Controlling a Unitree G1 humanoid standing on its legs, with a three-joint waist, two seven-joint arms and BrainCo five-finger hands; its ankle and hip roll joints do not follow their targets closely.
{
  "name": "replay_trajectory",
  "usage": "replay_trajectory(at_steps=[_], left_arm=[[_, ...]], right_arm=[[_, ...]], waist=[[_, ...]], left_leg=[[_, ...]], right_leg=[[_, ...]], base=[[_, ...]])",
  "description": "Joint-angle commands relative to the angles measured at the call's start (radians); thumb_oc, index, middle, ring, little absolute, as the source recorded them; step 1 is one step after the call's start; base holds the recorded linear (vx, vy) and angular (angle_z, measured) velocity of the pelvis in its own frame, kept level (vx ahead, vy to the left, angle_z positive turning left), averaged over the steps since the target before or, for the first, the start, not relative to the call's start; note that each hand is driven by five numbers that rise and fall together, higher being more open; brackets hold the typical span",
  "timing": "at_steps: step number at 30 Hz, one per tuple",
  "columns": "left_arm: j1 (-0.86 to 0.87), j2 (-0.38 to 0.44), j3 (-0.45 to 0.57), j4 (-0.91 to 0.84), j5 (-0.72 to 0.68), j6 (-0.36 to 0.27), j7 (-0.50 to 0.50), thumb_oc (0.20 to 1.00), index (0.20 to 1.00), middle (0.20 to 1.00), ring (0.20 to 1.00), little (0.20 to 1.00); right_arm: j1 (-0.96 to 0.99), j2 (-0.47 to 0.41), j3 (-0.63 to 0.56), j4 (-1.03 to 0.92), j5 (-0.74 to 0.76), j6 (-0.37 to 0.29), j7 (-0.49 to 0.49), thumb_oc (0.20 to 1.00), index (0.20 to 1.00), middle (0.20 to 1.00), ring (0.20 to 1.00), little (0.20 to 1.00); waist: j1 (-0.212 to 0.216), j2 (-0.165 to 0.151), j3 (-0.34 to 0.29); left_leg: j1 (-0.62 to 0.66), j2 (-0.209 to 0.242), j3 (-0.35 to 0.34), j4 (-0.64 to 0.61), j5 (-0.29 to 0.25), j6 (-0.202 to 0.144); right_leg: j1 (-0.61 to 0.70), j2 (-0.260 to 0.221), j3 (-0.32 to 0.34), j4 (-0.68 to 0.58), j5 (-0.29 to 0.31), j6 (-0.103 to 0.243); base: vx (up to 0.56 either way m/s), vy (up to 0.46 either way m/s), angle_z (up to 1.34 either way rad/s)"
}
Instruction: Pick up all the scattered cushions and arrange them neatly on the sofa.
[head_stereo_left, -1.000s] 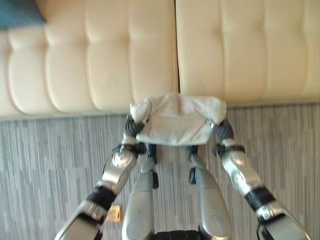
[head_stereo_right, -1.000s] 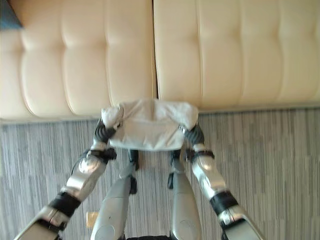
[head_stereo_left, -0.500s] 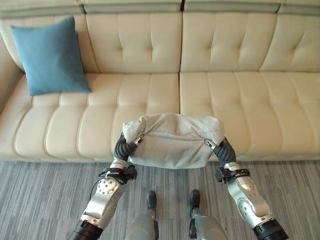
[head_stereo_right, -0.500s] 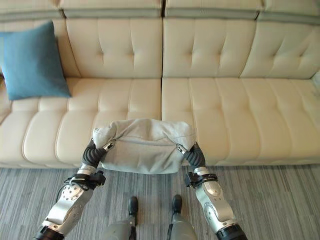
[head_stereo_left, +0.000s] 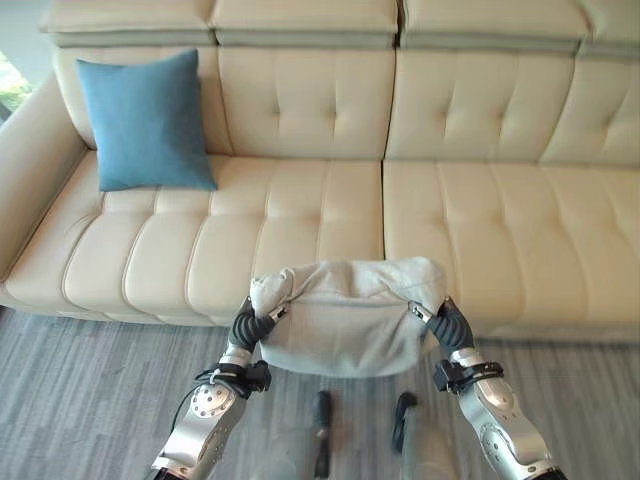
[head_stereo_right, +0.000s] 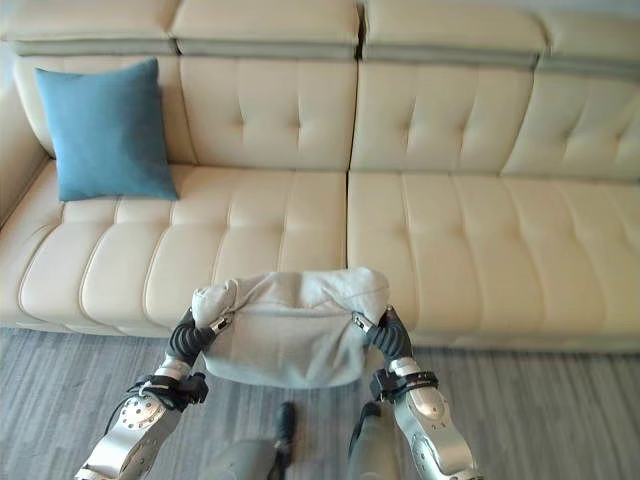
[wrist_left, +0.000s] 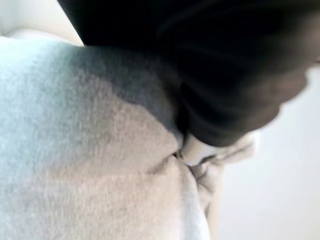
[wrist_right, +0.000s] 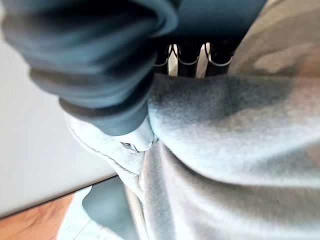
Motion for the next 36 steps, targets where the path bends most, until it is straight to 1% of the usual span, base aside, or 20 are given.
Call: replay_trajectory(at_steps=[1, 2, 4, 7, 9, 10, 12, 15, 16, 19, 21, 22, 23, 25, 26, 27, 31, 33, 35, 36], left_arm=[[-0.111, -0.014, -0.036, -0.14, 0.057, -0.093, -0.028, 0.2, 0.2, 0.2, 0.2, 0.2], [-0.118, -0.019, -0.036, -0.134, 0.061, -0.093, -0.03, 0.2, 0.2, 0.2, 0.2, 0.2], [-0.116, -0.026, -0.042, -0.122, 0.064, -0.094, -0.045, 0.2, 0.2, 0.2, 0.2, 0.2], [-0.104, -0.042, -0.035, -0.129, 0.041, -0.091, -0.069, 0.2, 0.2, 0.2, 0.2, 0.2], [-0.099, -0.043, -0.036, -0.131, 0.034, -0.092, -0.076, 0.2, 0.2, 0.2, 0.2, 0.2], [-0.085, -0.05, -0.026, -0.129, 0.024, -0.089, -0.079, 0.2, 0.2, 0.2, 0.2, 0.2], [-0.08, -0.048, -0.019, -0.128, 0.018, -0.088, -0.081, 0.2, 0.2, 0.2, 0.2, 0.2], [-0.065, -0.044, -0.011, -0.135, 0.015, -0.088, -0.085, 0.2, 0.2, 0.2, 0.2, 0.2], [-0.061, -0.043, -0.007, -0.135, 0.018, -0.084, -0.086, 0.2, 0.2, 0.2, 0.2, 0.2], [-0.057, -0.045, -0.006, -0.136, 0.023, -0.081, -0.089, 0.2, 0.2, 0.2, 0.2, 0.2], [-0.051, -0.043, -0.006, -0.133, 0.028, -0.075, -0.092, 0.2, 0.2, 0.2, 0.2, 0.2], [-0.039, -0.039, -0.005, -0.131, 0.041, -0.074, -0.093, 0.2, 0.2, 0.2, 0.2, 0.2], [-0.03, -0.041, -0.009, -0.121, 0.052, -0.073, -0.089, 0.2, 0.2, 0.2, 0.2, 0.2], [-0.03, -0.041, -0.009, -0.121, 0.052, -0.073, -0.089, 0.2, 0.2, 0.2, 0.2, 0.2], [-0.037, -0.042, -0.006, -0.112, 0.069, -0.071, -0.083, 0.2, 0.2, 0.2, 0.2, 0.2], [-0.037, -0.042, -0.003, -0.107, 0.073, -0.069, -0.086, 0.2, 0.2, 0.2, 0.2, 0.2], [-0.005, -0.038, 0.008, -0.11, 0.065, -0.07, -0.101, 0.2, 0.2, 0.2, 0.2, 0.2], [0.006, -0.03, 0.015, -0.113, 0.062, -0.066, -0.105, 0.2, 0.2, 0.2, 0.2, 0.2], [0.012, -0.021, 0.017, -0.109, 0.062, -0.059, -0.103, 0.2, 0.2, 0.2, 0.2, 0.2], [0.008, -0.012, 0.017, -0.106, 0.067, -0.054, -0.106, 0.2, 0.2, 0.2, 0.2, 0.2]], right_arm=[[-0.095, 0.03, 0.004, -0.093, 0.014, -0.111, 0.037, 0.2, 0.2, 0.2, 0.2, 0.2], [-0.09, 0.028, -0.002, -0.093, 0.01, -0.109, 0.037, 0.2, 0.2, 0.2, 0.2, 0.2], [-0.055, 0.018, -0.012, -0.091, 0.027, -0.11, 0.053, 0.2, 0.2, 0.2, 0.2, 0.2], [-0.027, -0.008, -0.04, -0.085, 0.054, -0.112, 0.076, 0.2, 0.2, 0.2, 0.2, 0.2], [-0.02, -0.013, -0.047, -0.087, 0.057, -0.11, 0.074, 0.2, 0.2, 0.2, 0.2, 0.2], [-0.01, -0.022, -0.056, -0.088, 0.082, -0.118, 0.08, 0.2, 0.2, 0.2, 0.2, 0.2], [-0.007, -0.028, -0.05, -0.085, 0.086, -0.114, 0.086, 0.2, 0.2, 0.2, 0.2, 0.2], [0.004, -0.051, -0.047, -0.093, 0.085, -0.106, 0.1, 0.2, 0.2, 0.2, 0.2, 0.2], [0.009, -0.053, -0.05, -0.093, 0.084, -0.102, 0.102, 0.2, 0.2, 0.2, 0.2, 0.2], [0.01, -0.057, -0.055, -0.093, 0.08, -0.099, 0.102, 0.2, 0.2, 0.2, 0.2, 0.2], [0.003, -0.055, -0.055, -0.088, 0.079, -0.101, 0.1, 0.2, 0.2, 0.2, 0.2, 0.2], [0.001, -0.052, -0.054, -0.089, 0.075, -0.104, 0.101, 0.2, 0.2, 0.2, 0.2, 0.2], [0.002, -0.051, -0.052, -0.091, 0.064, -0.107, 0.098, 0.2, 0.2, 0.2, 0.2, 0.2], [0.002, -0.051, -0.052, -0.091, 0.064, -0.107, 0.098, 0.2, 0.2, 0.2, 0.2, 0.2], [0.002, -0.052, -0.055, -0.099, 0.049, -0.109, 0.091, 0.2, 0.2, 0.2, 0.2, 0.2], [0.002, -0.051, -0.058, -0.101, 0.042, -0.107, 0.09, 0.2, 0.2, 0.2, 0.2, 0.2], [0.025, -0.039, -0.069, -0.102, 0.03, -0.094, 0.102, 0.2, 0.2, 0.2, 0.2, 0.2], [0.028, -0.032, -0.07, -0.103, 0.025, -0.088, 0.105, 0.2, 0.2, 0.2, 0.2, 0.2], [0.029, -0.02, -0.066, -0.095, 0.024, -0.083, 0.11, 0.2, 0.2, 0.2, 0.2, 0.2], [0.026, -0.014, -0.066, -0.088, 0.018, -0.078, 0.112, 0.2, 0.2, 0.2, 0.2, 0.2]], waist=[[0.0, -0.023, -0.048], [-0.005, -0.026, -0.053], [-0.019, -0.03, -0.078], [-0.038, -0.019, -0.12], [-0.042, -0.018, -0.12], [-0.051, -0.011, -0.133], [-0.048, -0.012, -0.128], [-0.038, -0.014, -0.11], [-0.036, -0.016, -0.11], [-0.036, -0.02, -0.102], [-0.035, -0.03, -0.103], [-0.035, -0.03, -0.112], [-0.039, -0.014, -0.128], [-0.039, -0.015, -0.127], [-0.041, -0.003, -0.131], [-0.039, -0.002, -0.133], [-0.039, -0.006, -0.167], [-0.036, -0.016, -0.179], [-0.032, -0.026, -0.183], [-0.03, -0.028, -0.177]], left_leg=[[0.237, 0.066, -0.077, -0.196, -0.058, -0.115], [0.247, 0.068, -0.081, -0.192, -0.067, -0.121], [0.272, 0.085, -0.1, -0.17, -0.096, -0.137], [0.274, 0.124, -0.118, -0.092, -0.092, -0.173], [0.271, 0.128, -0.118, -0.08, -0.086, -0.178], [0.237, 0.145, -0.125, 0.029, -0.021, -0.213], [0.188, 0.147, -0.136, 0.173, 0.041, -0.238], [0.106, 0.121, -0.192, 0.372, 0.091, -0.252], [0.092, 0.122, -0.192, 0.391, 0.099, -0.249], [0.05, 0.11, -0.195, 0.362, 0.071, -0.233], [0.015, 0.088, -0.197, 0.261, 0.01, -0.205], [0.034, 0.078, -0.202, 0.073, -0.018, -0.188], [0.036, 0.093, -0.208, -0.121, 0.078, -0.194], [0.045, 0.093, -0.208, -0.137, 0.087, -0.195], [0.029, 0.089, -0.197, -0.209, 0.139, -0.211], [0.035, 0.086, -0.192, -0.214, 0.152, -0.216], [0.094, 0.078, -0.183, -0.236, 0.125, -0.2], [0.118, 0.072, -0.168, -0.236, 0.107, -0.182], [0.134, 0.065, -0.149, -0.216, 0.073, -0.15], [0.143, 0.061, -0.141, -0.202, 0.054, -0.135]], right_leg=[[0.251, 0.104, -0.028, -0.373, 0.026, -0.008], [0.256, 0.11, -0.018, -0.396, 0.029, -0.007], [0.303, 0.129, 0.01, -0.405, 0.016, -0.034], [0.347, 0.156, -0.001, -0.385, -0.022, -0.069], [0.368, 0.158, -0.008, -0.393, -0.026, -0.074], [0.405, 0.178, -0.013, -0.405, -0.051, -0.099], [0.453, 0.19, -0.013, -0.421, -0.074, -0.126], [0.515, 0.204, -0.004, -0.441, -0.096, -0.156], [0.533, 0.206, 0.0, -0.448, -0.106, -0.162], [0.548, 0.196, 0.004, -0.45, -0.115, -0.162], [0.553, 0.184, 0.01, -0.448, -0.118, -0.154], [0.556, 0.184, 0.015, -0.443, -0.121, -0.146], [0.561, 0.196, 0.007, -0.439, -0.131, -0.146], [0.563, 0.195, 0.007, -0.438, -0.132, -0.146], [0.583, 0.206, 0.001, -0.436, -0.144, -0.146], [0.597, 0.211, 0.006, -0.435, -0.151, -0.145], [0.642, 0.2, 0.034, -0.442, -0.166, -0.131], [0.653, 0.187, 0.051, -0.436, -0.174, -0.121], [0.637, 0.169, 0.069, -0.373, -0.186, -0.105], [0.611, 0.161, 0.075, -0.296, -0.188, -0.092]], base=[[0.32, -0.198, 0.21], [0.39, -0.236, 0.19], [0.42, -0.253, 0.96], [0.42, -0.273, 0.54], [0.26, -0.198, 0.2], [0.3, -0.255, 0.15], [0.31, -0.262, 0.12], [0.21, -0.166, 0.11], [0.18, -0.13, -0.25], [0.1, -0.059, -0.15], [0.14, -0.011, -0.18], [0.28, 0.053, -0.13], [0.23, 0.056, -0.09], [0.12, 0.043, 0.01], [0.2, 0.08, 0.1], [0.29, 0.115, 0.07], [0.3, 0.164, -0.28], [0.26, 0.198, -0.33], [0.2, 0.203, -0.32], [0.14, 0.207, -0.28]])
